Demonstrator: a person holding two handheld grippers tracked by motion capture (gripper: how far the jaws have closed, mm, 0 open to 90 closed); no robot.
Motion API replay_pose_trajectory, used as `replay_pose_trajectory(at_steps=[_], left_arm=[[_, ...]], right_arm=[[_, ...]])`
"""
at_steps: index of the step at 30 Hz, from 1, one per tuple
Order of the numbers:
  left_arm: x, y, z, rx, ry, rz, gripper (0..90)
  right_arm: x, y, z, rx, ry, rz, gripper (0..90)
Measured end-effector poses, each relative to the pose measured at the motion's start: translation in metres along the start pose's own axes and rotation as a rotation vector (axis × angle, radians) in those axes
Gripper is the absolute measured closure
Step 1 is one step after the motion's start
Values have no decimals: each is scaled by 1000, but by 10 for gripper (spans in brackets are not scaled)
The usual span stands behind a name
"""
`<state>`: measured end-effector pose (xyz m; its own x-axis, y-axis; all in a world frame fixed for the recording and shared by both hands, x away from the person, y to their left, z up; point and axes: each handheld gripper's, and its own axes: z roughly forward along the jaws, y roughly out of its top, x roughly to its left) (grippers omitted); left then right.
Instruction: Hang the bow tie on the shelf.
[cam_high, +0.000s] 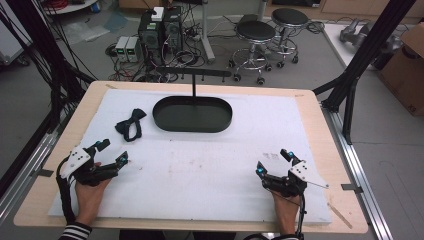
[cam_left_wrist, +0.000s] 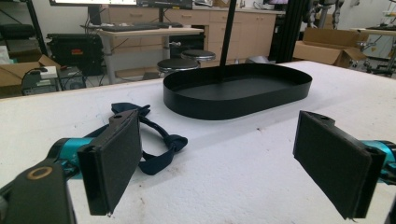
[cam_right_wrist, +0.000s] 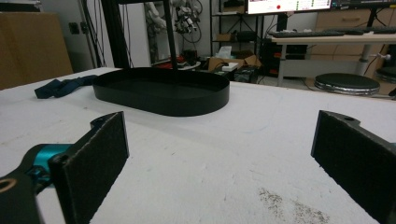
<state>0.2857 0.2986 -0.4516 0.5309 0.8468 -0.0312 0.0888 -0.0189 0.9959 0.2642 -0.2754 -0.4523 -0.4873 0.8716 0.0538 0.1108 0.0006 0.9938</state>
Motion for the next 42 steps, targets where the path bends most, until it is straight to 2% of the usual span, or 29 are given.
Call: replay_pose_trajectory(at_steps=[4, 7, 10, 18, 28, 33, 38, 42], left_arm=[[0, 0, 0, 4, 1, 0, 160], [0, 0, 1, 2, 0, 3, 160], [-2, 0, 1, 8, -1, 25, 159], [-3, 1, 2, 23, 18, 34, 160], [-1, 2, 4, 37, 33, -1, 157], [0, 4, 4, 44, 35, 9, 157], [4, 14, 3, 32, 36, -16, 157], [12, 26, 5, 51, 45, -41, 157]], right_arm=[[0, 0, 0, -1, 2, -8, 30], [-1, 0, 0, -1, 7, 5, 30], [-2, 0, 0, -6, 3, 24, 30], [-1, 0, 1, 8, 5, 8, 30], [0, 1, 2, 12, -2, -1, 30], [0, 1, 1, 14, -2, 2, 30], [0, 1, 2, 14, -2, -8, 30], [0, 1, 1, 13, -2, -4, 30]])
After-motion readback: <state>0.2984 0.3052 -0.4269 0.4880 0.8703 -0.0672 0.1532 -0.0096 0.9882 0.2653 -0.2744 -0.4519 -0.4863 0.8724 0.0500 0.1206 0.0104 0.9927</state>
